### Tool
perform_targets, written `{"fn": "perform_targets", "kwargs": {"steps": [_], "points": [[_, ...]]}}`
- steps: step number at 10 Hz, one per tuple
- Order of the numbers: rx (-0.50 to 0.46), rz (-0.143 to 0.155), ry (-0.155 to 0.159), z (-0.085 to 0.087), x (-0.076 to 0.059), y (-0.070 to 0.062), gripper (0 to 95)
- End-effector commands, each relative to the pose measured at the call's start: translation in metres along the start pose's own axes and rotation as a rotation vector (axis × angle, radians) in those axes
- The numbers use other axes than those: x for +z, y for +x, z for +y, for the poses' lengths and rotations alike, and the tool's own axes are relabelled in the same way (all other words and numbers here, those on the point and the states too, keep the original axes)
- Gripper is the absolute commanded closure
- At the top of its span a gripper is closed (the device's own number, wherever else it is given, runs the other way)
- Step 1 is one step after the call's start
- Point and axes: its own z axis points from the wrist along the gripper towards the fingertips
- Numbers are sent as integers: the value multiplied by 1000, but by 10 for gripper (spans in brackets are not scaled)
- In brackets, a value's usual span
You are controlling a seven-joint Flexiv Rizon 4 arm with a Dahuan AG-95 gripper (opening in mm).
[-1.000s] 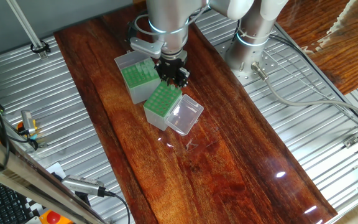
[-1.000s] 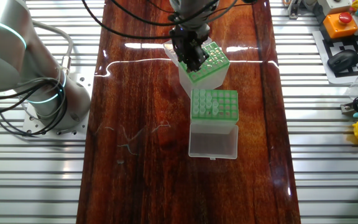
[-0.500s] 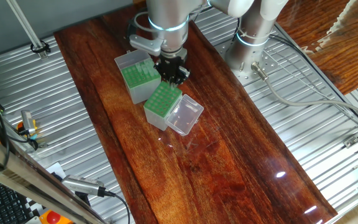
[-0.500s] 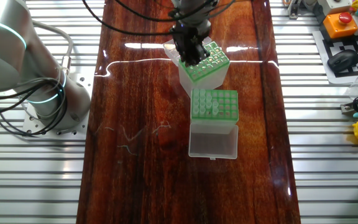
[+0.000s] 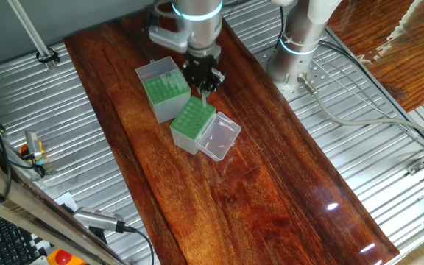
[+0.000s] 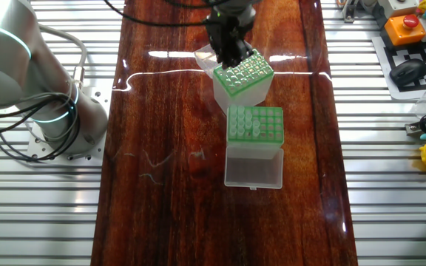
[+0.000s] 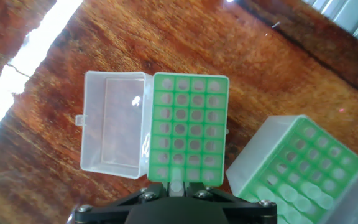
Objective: Transfer all large pipette tips from one holder to another
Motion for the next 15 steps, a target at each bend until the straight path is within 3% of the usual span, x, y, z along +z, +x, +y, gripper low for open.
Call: {"fn": "perform_targets", "kwargs": {"steps": [1,6,10,14,15], "points": [[-9,-4,-9,-5,-15,1,950],[0,-16,-31,-9,-53,-4,950],[-9,-6,-32,-10,-80,-7,950],[-2,-2,-24,-12,-83,-6,950],[-24,29,0,-12,-83,-6,950]]}}
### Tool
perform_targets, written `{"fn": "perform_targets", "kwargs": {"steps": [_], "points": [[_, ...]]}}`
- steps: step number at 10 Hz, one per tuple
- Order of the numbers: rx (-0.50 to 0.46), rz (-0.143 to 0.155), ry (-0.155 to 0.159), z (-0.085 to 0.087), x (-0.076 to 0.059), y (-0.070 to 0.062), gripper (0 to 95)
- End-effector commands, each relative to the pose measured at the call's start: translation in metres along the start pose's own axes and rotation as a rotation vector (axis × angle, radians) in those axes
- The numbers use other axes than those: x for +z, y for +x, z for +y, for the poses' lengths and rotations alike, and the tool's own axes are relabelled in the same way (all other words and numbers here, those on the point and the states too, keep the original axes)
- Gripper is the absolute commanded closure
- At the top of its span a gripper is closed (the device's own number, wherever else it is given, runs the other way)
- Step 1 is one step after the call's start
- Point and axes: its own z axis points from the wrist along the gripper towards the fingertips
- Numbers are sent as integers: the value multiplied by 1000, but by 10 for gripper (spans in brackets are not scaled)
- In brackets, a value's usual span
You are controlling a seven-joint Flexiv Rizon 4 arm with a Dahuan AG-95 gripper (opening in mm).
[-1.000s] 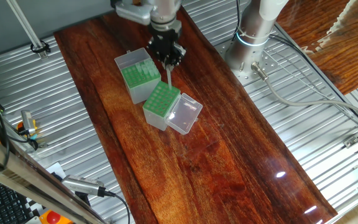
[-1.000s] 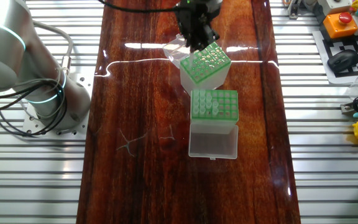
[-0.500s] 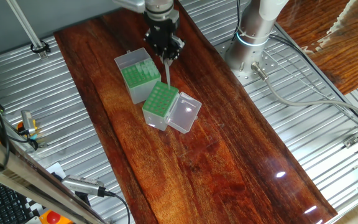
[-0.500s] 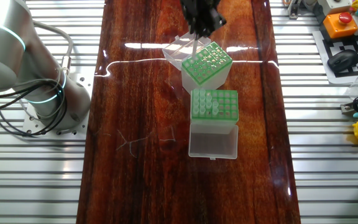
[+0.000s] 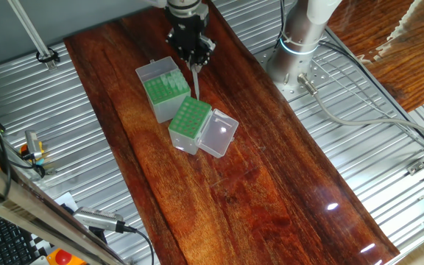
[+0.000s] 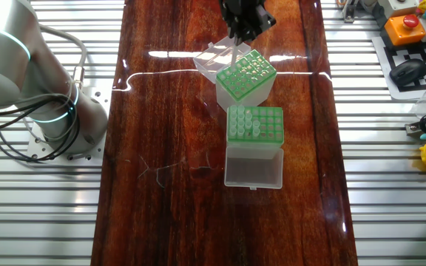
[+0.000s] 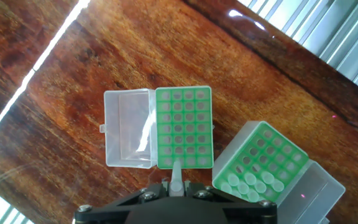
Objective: Transfer all large pipette tips from one holder to another
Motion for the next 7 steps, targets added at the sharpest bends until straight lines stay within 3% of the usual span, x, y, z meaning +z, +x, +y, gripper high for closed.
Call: {"fn": "perform_targets", "kwargs": {"steps": [1,4,7], "points": [[-25,49,40,0,0,0,950],[-43,59,62,-2,0,1,950],[-99,50,64,-42,-1,3,950]]}}
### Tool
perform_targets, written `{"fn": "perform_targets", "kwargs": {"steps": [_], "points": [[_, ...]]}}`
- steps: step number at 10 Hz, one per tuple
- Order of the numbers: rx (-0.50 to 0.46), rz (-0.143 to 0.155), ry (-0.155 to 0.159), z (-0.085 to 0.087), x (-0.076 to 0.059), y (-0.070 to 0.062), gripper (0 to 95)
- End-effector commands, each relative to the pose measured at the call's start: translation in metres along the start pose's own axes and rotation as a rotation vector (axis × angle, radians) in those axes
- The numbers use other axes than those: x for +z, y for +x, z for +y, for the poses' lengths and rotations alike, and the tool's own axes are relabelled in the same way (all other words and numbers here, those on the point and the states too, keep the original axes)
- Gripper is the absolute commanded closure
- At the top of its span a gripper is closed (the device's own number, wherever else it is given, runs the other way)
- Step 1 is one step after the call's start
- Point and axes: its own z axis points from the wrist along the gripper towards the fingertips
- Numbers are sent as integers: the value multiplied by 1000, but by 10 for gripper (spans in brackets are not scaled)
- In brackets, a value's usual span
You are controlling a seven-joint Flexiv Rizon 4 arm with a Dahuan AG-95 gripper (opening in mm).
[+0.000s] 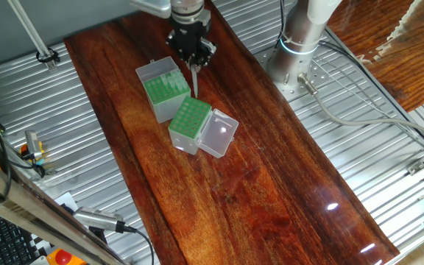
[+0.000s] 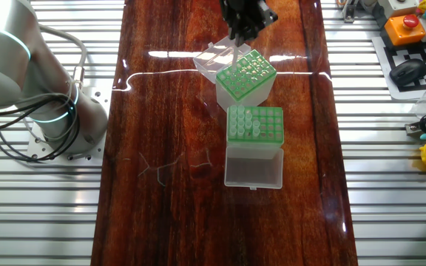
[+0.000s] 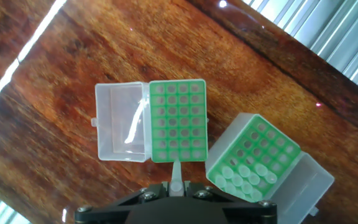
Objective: Transfer all large pipette tips from one holder to another
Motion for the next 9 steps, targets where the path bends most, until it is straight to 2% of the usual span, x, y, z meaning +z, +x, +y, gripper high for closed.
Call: {"fn": "perform_targets", "kwargs": {"steps": [1,2,4,5,7,9], "points": [[-42,0,-1,-29,1,1,950],[-65,-3,-5,-39,2,1,950],[-42,-8,-9,-39,2,1,950],[-22,3,7,-39,2,1,950],[-17,1,42,-42,2,2,950],[-28,-7,50,-55,6,9,950]]}}
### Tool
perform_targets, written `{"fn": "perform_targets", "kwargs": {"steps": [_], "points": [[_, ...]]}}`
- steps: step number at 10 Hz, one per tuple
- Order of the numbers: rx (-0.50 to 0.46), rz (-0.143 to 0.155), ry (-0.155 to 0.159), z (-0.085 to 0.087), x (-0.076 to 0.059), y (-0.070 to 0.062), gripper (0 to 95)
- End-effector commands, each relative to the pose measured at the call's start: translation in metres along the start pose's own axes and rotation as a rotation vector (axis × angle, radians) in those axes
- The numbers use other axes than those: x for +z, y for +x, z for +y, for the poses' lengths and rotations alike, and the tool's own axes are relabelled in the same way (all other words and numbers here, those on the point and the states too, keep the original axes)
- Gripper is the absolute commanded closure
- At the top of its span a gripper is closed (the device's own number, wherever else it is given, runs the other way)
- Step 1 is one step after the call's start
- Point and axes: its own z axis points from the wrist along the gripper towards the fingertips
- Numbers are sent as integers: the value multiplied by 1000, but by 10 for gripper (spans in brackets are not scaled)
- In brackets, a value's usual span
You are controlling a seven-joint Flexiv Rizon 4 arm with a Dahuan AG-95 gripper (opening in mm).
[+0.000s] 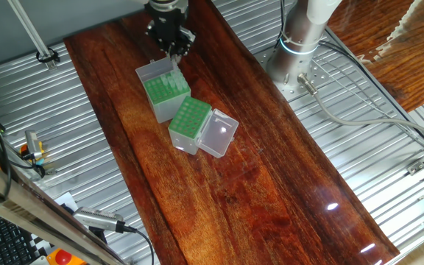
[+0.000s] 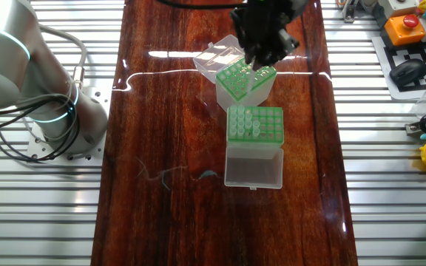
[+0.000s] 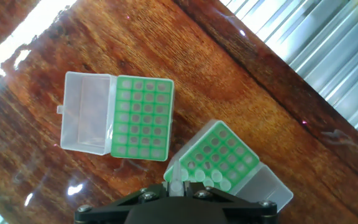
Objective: Transfer all large pipette tips from one holder to another
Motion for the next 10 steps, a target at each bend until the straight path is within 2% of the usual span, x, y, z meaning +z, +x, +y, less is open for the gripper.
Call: {"fn": "perform_targets", "kwargs": {"steps": [1,4,6,10], "points": [[-16,-14,19,-14,6,5,950],[5,-24,11,-17,12,6,950],[24,-39,-7,-15,13,5,950],[23,-41,-8,-12,16,8,950]]}}
